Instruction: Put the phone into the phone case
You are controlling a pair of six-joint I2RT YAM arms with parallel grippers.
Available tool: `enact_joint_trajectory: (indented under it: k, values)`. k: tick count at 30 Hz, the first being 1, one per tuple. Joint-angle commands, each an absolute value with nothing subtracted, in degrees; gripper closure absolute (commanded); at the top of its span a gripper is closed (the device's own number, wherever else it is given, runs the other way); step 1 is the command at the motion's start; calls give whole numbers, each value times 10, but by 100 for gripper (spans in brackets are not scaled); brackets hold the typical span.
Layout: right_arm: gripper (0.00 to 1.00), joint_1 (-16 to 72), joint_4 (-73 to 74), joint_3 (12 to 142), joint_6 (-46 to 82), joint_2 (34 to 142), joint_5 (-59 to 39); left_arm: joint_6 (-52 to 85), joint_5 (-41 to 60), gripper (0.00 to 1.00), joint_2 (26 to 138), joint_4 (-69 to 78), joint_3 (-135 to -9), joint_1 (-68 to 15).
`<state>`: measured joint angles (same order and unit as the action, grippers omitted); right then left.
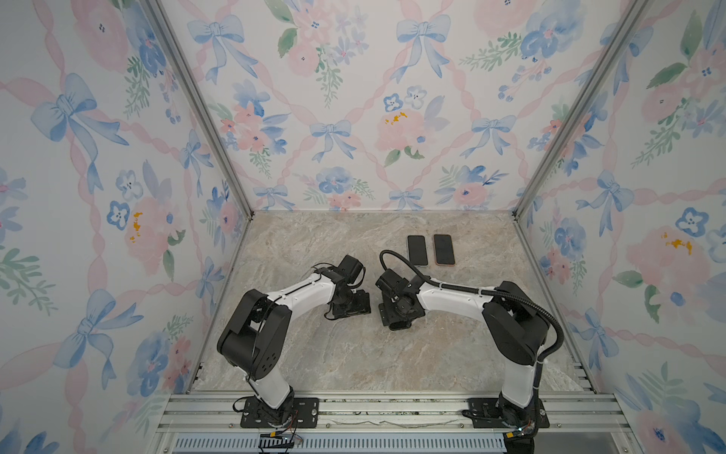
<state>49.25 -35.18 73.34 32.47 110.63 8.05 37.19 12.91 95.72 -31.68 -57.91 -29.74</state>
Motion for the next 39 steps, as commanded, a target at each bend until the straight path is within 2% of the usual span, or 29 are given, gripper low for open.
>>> enact_joint_trajectory:
  k: [1,5,10,17,28,39]
  values:
    - [18,500,-394,754,336,1130,93,356,146,26,948,-304,-569,-285]
    - [28,500,-414,777,342,1142,104,352,149,26,948,-302,-572,-277]
    - [34,490,-444,825,342,1147,116,348,156,27,952,-299,-589,-268]
    - [36,434,-488,972,309,1200,125,344,177,28,975,-287,-621,-253]
    - [38,359,-548,1268,306,1382,123,344,201,33,1023,-272,-638,-229]
    - [38,342,-588,1415,285,1484,126,341,205,33,1023,-259,-618,-222]
